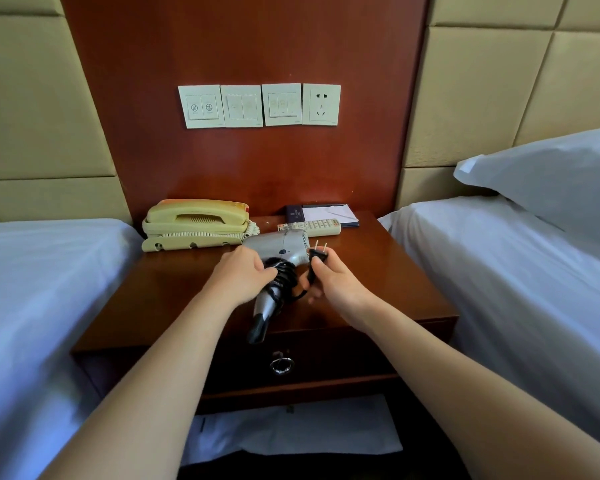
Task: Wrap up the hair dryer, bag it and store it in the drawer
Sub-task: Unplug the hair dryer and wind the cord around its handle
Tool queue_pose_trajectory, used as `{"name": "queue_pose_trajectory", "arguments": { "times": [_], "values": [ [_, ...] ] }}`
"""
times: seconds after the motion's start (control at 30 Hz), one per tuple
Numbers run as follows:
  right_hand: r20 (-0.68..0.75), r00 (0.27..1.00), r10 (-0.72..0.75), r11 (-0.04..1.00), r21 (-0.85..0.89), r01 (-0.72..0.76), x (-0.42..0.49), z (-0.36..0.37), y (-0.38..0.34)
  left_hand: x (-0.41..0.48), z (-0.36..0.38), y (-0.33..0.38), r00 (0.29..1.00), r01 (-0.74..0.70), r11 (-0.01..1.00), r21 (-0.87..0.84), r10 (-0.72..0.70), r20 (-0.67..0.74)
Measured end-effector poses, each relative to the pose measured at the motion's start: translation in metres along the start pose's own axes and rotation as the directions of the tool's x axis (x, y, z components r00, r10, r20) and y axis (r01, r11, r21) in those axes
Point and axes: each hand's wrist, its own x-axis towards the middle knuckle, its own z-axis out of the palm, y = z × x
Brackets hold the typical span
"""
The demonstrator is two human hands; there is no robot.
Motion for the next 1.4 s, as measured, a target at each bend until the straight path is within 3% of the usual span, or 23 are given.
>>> {"name": "queue_pose_trajectory", "arguments": {
  "times": [0.13, 0.27, 0.4, 0.57, 0.7, 0.87, 1.03, 1.2, 1.3, 1.4],
  "values": [
    [-0.037, 0.999, -0.008, 0.995, -0.095, 0.005, 0.002, 0.002, 0.0, -0.003, -0.001, -0.001, 0.994, -0.111, 0.994, 0.017, 0.111, 0.013],
    [-0.03, 0.998, -0.049, 0.982, -0.182, 0.043, 0.001, -0.001, -0.005, -0.007, 0.004, -0.001, 0.977, -0.21, 0.964, 0.164, 0.211, 0.014],
    [0.014, 0.999, -0.051, 0.988, -0.144, 0.053, -0.006, -0.001, -0.011, -0.007, 0.005, -0.007, 0.973, -0.225, 0.968, 0.107, 0.229, -0.027],
    [0.053, 0.995, 0.088, 0.958, -0.277, -0.07, -0.009, 0.002, -0.014, -0.009, 0.003, -0.007, 0.976, -0.209, 0.977, -0.042, 0.206, -0.063],
    [0.098, 0.978, 0.186, 0.947, -0.283, -0.152, -0.009, 0.001, -0.02, -0.008, 0.005, -0.007, 0.982, -0.187, 0.98, -0.074, 0.183, -0.055],
    [0.029, 0.967, 0.254, 0.929, -0.286, -0.235, -0.008, -0.004, -0.031, -0.01, 0.008, -0.002, 0.984, -0.177, 0.981, -0.074, 0.175, -0.03],
    [-0.092, 0.978, 0.185, 0.95, -0.238, -0.202, -0.006, -0.004, -0.038, -0.01, 0.008, 0.006, 0.983, -0.18, 0.981, -0.075, 0.176, -0.055],
    [-0.078, 0.972, 0.223, 0.931, -0.277, -0.236, -0.007, -0.014, -0.04, -0.009, 0.012, 0.011, 0.985, -0.171, 0.98, -0.097, 0.168, -0.037],
    [-0.158, 0.983, 0.097, 0.895, -0.418, -0.155, -0.007, -0.017, -0.031, -0.011, 0.02, 0.016, 0.987, -0.155, 0.983, -0.096, 0.151, -0.052],
    [-0.21, 0.968, -0.138, 0.758, -0.651, -0.034, -0.015, -0.017, -0.022, -0.014, 0.032, 0.023, 0.988, -0.131, 0.989, -0.074, 0.125, -0.091]
  ]
}}
